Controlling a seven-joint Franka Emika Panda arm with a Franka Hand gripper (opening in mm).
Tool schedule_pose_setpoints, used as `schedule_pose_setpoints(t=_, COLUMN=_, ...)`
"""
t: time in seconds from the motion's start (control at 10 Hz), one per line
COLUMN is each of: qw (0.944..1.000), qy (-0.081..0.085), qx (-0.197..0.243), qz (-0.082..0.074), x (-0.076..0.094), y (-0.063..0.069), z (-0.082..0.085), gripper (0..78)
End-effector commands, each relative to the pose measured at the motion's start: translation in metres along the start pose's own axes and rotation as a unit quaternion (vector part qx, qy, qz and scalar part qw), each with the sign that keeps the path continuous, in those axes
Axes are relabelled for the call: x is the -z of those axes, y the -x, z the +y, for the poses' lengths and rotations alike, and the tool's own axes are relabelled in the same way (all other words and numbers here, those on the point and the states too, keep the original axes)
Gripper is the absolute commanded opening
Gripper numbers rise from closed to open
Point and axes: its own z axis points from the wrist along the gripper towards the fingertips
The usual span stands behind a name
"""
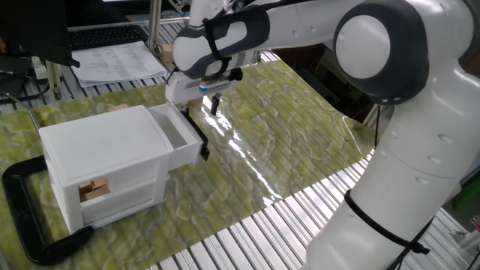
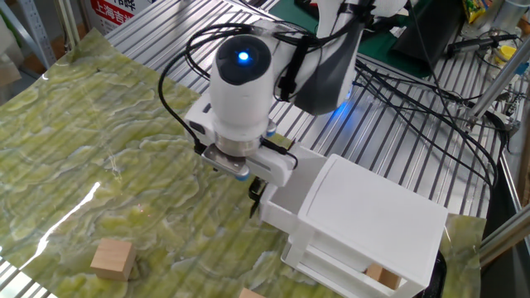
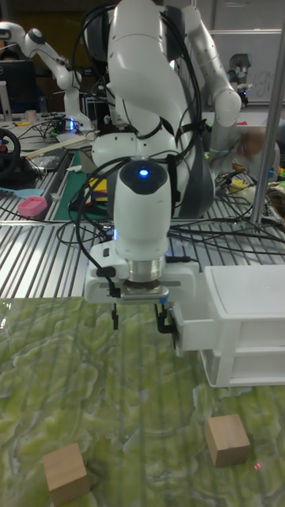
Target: Grasp the handle and open the drawer
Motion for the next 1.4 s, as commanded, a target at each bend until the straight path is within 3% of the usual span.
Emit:
schedule_pose_setpoints(t=0.1, qw=0.9999, qy=-0.01, qx=0.002, qz=-0.007, x=0.003, y=0.001, z=-0.012, gripper=77.4)
schedule_pose_setpoints(t=0.5, qw=0.9997, qy=-0.017, qx=0.016, qz=-0.01, x=0.003, y=0.001, z=-0.032, gripper=77.4)
schedule_pose_setpoints(t=0.7, qw=0.9992, qy=-0.032, qx=0.021, qz=-0.011, x=0.006, y=0.0, z=-0.041, gripper=77.4)
schedule_pose_setpoints(t=1.4, qw=0.9982, qy=-0.039, qx=0.044, qz=-0.01, x=0.011, y=0.007, z=-0.067, gripper=77.4)
